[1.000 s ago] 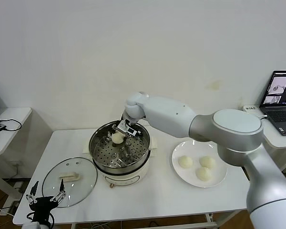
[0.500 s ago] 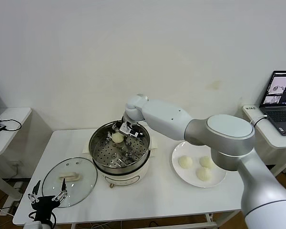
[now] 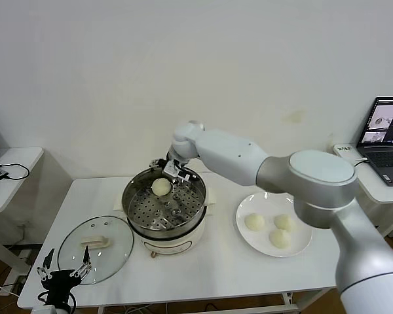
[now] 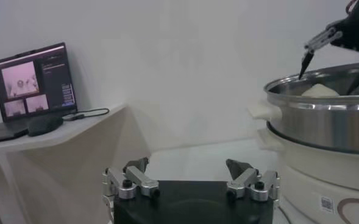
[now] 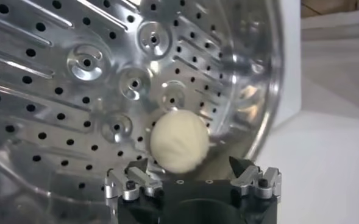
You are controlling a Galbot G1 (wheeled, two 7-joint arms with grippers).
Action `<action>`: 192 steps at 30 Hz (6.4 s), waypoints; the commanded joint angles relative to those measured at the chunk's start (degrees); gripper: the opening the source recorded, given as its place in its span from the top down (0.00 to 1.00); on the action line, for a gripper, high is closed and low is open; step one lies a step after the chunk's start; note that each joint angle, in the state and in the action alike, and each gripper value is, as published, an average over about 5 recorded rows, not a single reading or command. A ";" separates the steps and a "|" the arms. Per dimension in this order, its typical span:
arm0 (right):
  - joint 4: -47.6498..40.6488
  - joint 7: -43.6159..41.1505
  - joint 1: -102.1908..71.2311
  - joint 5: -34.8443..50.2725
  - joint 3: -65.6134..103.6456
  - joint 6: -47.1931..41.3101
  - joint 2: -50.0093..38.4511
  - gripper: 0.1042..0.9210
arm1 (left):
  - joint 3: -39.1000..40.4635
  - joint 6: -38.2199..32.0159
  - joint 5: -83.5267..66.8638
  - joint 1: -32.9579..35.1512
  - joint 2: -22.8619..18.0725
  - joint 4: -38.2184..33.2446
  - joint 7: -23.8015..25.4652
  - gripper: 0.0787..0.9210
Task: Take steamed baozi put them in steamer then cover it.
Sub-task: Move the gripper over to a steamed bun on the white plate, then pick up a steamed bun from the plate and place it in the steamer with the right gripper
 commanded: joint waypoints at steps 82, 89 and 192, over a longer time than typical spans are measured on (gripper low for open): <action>20.80 -3.50 -28.74 -0.97 18.52 -33.71 -37.11 0.27 | 0.11 0.04 2.26 0.44 0.48 0.16 0.02 0.12; 21.47 -3.72 -28.22 -0.90 18.48 -33.91 -37.52 0.36 | 0.22 0.04 2.26 0.38 0.45 0.20 -0.04 0.12; 19.91 16.43 -7.54 28.49 0.27 -49.39 -0.79 0.45 | 0.58 -0.30 2.63 -0.66 -0.57 -1.52 -0.33 0.12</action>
